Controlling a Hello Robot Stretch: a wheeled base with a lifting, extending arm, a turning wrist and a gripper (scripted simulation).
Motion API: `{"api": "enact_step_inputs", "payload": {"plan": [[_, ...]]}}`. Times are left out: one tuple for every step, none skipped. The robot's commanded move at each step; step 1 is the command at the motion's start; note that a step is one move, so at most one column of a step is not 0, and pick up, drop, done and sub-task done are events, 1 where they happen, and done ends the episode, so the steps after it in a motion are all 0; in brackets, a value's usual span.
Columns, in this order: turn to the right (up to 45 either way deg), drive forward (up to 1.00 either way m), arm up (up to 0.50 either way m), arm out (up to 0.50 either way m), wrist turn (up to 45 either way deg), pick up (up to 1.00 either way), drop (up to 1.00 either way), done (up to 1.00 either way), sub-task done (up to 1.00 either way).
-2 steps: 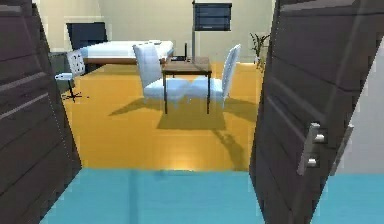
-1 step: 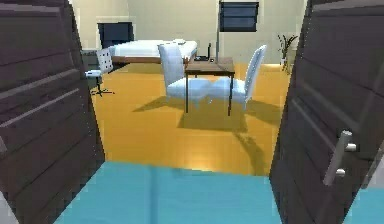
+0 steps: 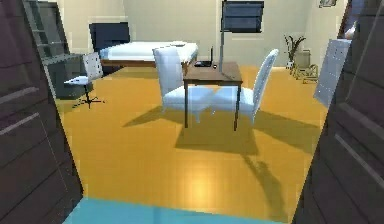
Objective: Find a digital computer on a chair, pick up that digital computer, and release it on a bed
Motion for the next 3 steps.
{"api": "enact_step_inputs", "payload": {"plan": [[6.0, 0.00, 0.00, 0.00, 0.0, 0.00, 0.00, 0.00, 0.00], [0.0, 1.00, 0.00, 0.00, 0.0, 0.00, 0.00, 0.00, 0.00], [0.0, 0.95, 0.00, 0.00, 0.0, 0.00, 0.00, 0.00, 0.00]]}}
